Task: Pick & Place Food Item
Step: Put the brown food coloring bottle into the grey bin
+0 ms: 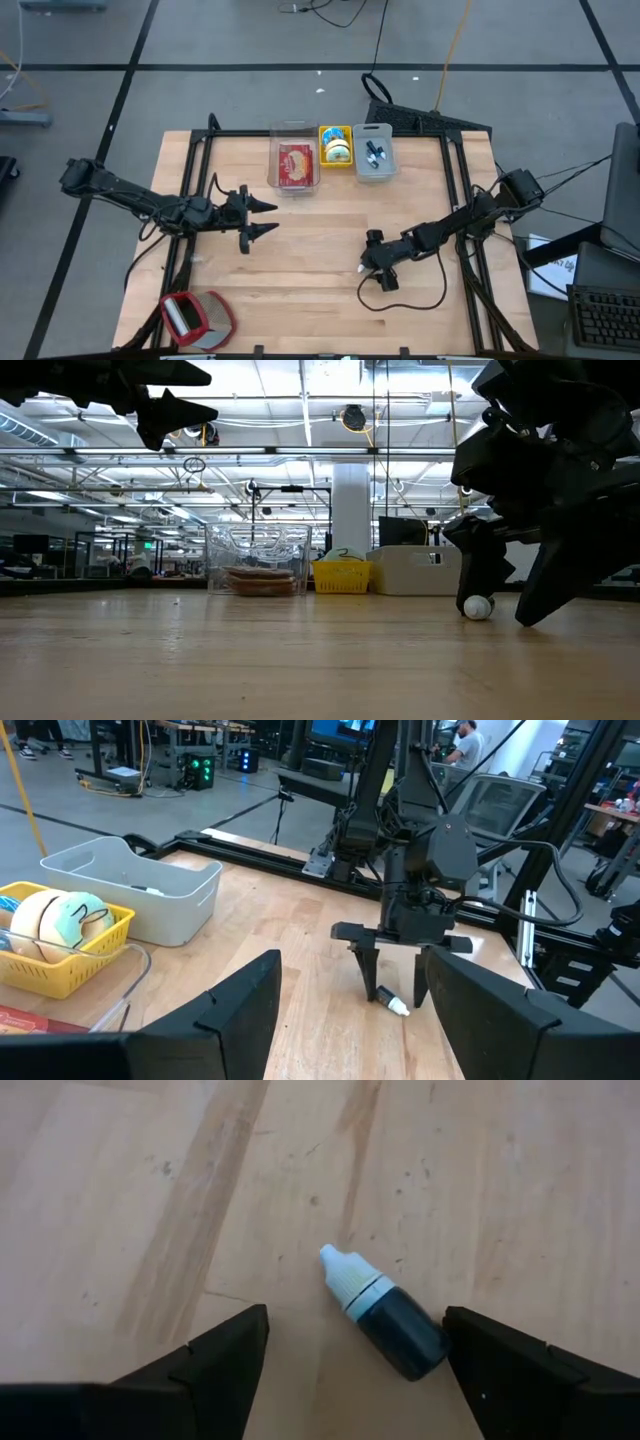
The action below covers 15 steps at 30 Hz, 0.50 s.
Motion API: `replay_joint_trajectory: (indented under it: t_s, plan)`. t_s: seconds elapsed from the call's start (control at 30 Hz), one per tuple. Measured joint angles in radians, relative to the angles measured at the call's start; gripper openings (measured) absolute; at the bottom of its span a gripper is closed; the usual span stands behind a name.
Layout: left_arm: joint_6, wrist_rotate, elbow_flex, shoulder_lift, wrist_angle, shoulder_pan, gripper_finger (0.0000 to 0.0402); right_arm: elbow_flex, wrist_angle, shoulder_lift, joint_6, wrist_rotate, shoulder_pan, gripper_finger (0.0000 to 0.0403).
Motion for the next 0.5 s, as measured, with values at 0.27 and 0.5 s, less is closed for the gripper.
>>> replay_joint_trajectory:
  t_s: [0.27, 0.5]
  plan:
    - [0.0, 0.0, 0.0, 0.0, 0.0, 0.0, 0.0253, -0.001, 0.036, 0.001, 0.03, -0.057, 0.017, 0.0282]
    - [0.0, 0.0, 0.0, 0.0, 0.0, 0.0, 0.0253, -0.002, 0.056, 0.004, -0.034, 0.019, 0.02, 0.0281]
